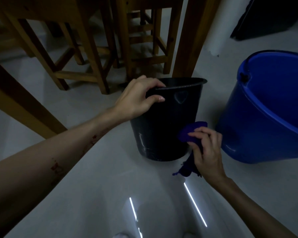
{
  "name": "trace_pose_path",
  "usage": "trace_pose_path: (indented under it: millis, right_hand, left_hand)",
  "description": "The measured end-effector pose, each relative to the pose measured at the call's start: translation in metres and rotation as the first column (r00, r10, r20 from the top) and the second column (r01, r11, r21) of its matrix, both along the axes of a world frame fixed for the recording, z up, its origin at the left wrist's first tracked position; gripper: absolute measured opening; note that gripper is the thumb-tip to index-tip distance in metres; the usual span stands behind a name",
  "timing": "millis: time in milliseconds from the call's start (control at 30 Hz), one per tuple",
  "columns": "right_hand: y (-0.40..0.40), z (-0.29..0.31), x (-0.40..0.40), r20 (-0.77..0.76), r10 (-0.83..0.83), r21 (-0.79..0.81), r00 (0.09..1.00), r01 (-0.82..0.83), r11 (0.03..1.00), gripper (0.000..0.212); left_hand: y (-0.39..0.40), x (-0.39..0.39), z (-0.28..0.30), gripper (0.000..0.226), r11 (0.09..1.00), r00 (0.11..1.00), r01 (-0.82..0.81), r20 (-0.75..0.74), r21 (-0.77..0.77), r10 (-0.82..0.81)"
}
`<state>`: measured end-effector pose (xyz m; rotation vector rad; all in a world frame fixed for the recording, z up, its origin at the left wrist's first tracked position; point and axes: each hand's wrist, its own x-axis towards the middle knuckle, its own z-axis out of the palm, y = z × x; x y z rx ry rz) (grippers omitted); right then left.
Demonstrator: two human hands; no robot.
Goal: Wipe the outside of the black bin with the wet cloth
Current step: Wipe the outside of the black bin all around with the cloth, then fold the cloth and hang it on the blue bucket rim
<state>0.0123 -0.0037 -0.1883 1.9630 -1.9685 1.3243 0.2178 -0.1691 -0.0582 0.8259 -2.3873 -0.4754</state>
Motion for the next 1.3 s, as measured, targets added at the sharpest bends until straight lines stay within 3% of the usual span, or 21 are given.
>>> trace_pose_path:
  millis: [200, 433, 767, 1000, 1133, 1300]
  right_hand:
    - [0.010, -0.017, -0.006, -0.033, 0.006, 0.056, 0.999, -0.004, 0.998, 0.023]
    - [0.011, -0.029, -0.003, -0.096, 0.053, 0.067, 0.994, -0.047, 0.997, 0.023]
    - [0.004, -0.035, 0.008, -0.132, 0.091, 0.059, 0.987, -0.084, 0.995, 0.023]
    - [0.006, -0.027, 0.014, -0.057, 0.030, 0.038, 0.998, -0.028, 0.999, 0.023]
    - [0.008, -0.007, 0.011, -0.001, 0.029, 0.064, 1.000, -0.029, 0.998, 0.024]
    - [0.014, 0.045, 0.008, 0.024, 0.099, 0.089, 0.995, -0.101, 0.991, 0.026]
  left_hand:
    - [0.003, 0.012, -0.030, 0.021, 0.984, 1.000, 0.007, 0.014, -0.177, -0.004]
    - [0.010, 0.033, -0.059, 0.016, 0.965, 0.999, 0.016, 0.049, -0.263, -0.003]
    - [0.014, 0.048, -0.090, 0.023, 0.976, 0.993, -0.054, 0.088, -0.210, 0.074]
    - [0.020, 0.048, -0.086, 0.016, 0.989, 0.993, -0.041, 0.103, -0.144, 0.056]
    - [0.033, 0.044, -0.071, 0.038, 0.999, 0.990, 0.008, 0.140, -0.047, -0.001]
    - [0.061, 0.019, -0.035, 0.037, 1.000, 0.998, 0.013, 0.067, 0.007, -0.013]
